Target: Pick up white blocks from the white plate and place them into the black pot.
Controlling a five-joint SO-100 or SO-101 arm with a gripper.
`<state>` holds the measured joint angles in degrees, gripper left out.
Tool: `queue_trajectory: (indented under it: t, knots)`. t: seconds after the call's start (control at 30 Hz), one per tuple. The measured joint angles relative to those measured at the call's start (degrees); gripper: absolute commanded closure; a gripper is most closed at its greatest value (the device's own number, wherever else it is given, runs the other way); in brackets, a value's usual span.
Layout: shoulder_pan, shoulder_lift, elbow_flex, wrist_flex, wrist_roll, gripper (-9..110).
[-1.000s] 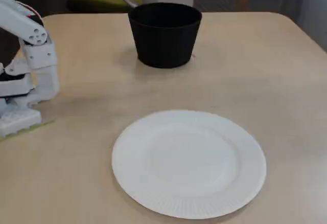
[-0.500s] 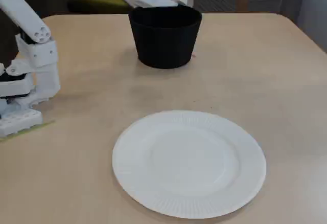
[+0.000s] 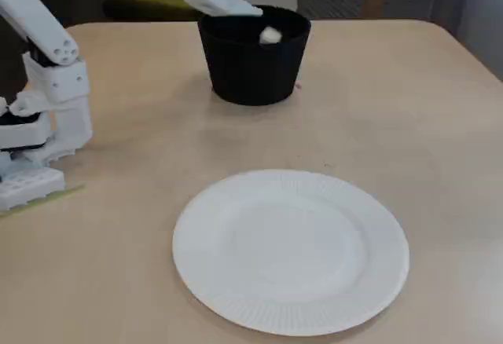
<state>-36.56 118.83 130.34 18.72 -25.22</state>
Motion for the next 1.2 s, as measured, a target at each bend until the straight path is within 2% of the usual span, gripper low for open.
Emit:
queue_trajectory:
  t: [0.03,0.23,0.33,0.47,0.53,0.6,0.8,1.0,1.2]
  knots:
    - [0.0,0.26,0.0,0.26,0.0,104]
    - [6.42,8.7,-2.29,6.59,5.8,104]
    - [14.94,13.54,-10.99,16.61,10.99,104]
    - [29.62,17.14,-26.54,35.6,16.7,104]
    - [35.42,21.45,-27.6,42.89,18.81,104]
    - [38.14,26.28,-24.26,46.41,19.86,104]
    - [36.91,42.19,-1.14,48.08,20.83,104]
    - [33.22,57.04,21.71,44.47,21.71,104]
    - [33.05,66.53,36.21,42.19,21.45,104]
